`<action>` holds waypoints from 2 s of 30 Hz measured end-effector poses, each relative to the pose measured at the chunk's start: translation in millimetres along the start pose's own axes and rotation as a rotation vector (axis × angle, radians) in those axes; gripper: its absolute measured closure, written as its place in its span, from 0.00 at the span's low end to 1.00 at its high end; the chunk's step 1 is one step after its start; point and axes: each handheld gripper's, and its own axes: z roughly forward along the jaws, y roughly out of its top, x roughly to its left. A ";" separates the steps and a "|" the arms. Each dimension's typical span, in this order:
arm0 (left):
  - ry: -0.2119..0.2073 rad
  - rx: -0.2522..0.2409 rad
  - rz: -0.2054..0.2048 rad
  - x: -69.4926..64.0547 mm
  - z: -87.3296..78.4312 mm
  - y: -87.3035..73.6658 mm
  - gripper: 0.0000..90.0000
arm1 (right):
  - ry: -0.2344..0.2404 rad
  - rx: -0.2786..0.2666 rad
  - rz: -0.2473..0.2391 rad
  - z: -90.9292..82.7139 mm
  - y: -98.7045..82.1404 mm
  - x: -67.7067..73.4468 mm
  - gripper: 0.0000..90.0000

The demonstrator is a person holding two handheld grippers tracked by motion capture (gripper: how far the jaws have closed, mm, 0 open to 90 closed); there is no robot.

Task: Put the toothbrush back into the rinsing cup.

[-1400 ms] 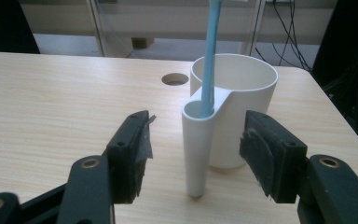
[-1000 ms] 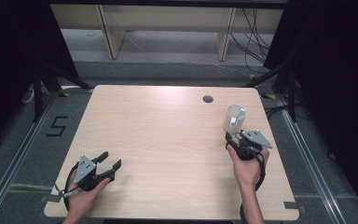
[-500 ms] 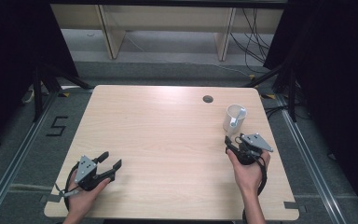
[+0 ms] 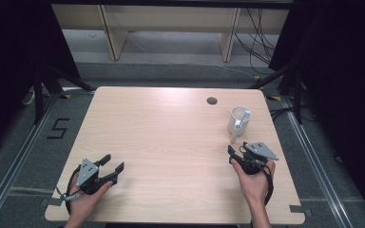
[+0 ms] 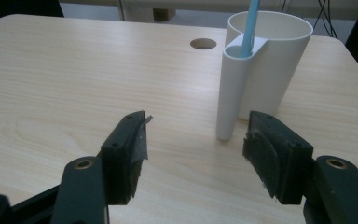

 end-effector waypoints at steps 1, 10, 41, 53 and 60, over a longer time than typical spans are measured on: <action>0.000 0.000 0.000 -0.1 0.1 0.0 0.39 | -0.002 -0.001 -0.009 -1.0 -0.8 -0.2 0.44; 0.000 0.001 -0.005 0.4 -0.2 0.1 0.39 | 0.006 0.010 0.003 -11.6 -8.3 -0.4 0.44; 0.006 0.009 -0.012 0.7 -1.5 0.4 0.39 | -0.032 0.045 0.051 -39.6 -40.0 -15.7 0.44; 0.007 0.003 -0.008 0.2 -0.3 0.1 0.39 | -0.054 0.027 0.094 -53.3 -53.8 -31.4 0.45; 0.005 0.004 -0.014 0.3 0.1 0.2 0.39 | -0.079 0.016 0.118 -59.4 -60.3 -37.9 0.45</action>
